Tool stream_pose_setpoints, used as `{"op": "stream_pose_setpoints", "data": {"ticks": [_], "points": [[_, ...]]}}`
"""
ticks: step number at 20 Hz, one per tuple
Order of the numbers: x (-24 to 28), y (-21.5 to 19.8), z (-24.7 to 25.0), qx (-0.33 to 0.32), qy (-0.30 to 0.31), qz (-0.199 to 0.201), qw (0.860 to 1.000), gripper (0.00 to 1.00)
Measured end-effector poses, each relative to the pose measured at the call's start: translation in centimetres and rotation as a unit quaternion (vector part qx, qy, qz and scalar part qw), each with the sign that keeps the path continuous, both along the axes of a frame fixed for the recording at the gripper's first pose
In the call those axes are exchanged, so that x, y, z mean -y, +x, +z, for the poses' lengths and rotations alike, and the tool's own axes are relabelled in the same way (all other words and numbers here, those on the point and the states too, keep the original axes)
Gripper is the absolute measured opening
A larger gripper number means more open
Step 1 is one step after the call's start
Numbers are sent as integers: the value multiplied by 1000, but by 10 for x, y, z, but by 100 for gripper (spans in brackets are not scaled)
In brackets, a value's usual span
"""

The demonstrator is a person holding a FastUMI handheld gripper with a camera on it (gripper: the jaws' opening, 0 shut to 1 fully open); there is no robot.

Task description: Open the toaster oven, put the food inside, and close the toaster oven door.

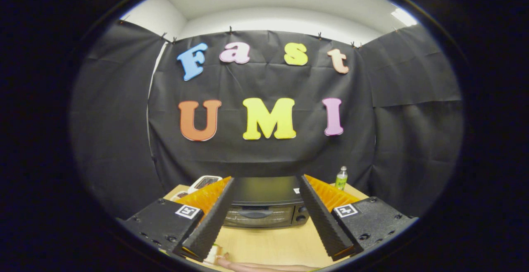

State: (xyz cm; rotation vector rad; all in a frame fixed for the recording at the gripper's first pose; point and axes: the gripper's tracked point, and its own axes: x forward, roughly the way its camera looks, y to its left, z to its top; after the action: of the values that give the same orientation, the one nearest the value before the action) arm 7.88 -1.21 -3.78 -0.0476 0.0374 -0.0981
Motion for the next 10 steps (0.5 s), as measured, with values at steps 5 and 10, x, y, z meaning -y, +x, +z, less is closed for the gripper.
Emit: {"op": "stream_pose_setpoints", "data": {"ticks": [5, 10], "points": [[-4, 73, -65, -67, 0, 13, 998, 100], [13, 136, -136, -136, 25, 3, 990, 100]]}}
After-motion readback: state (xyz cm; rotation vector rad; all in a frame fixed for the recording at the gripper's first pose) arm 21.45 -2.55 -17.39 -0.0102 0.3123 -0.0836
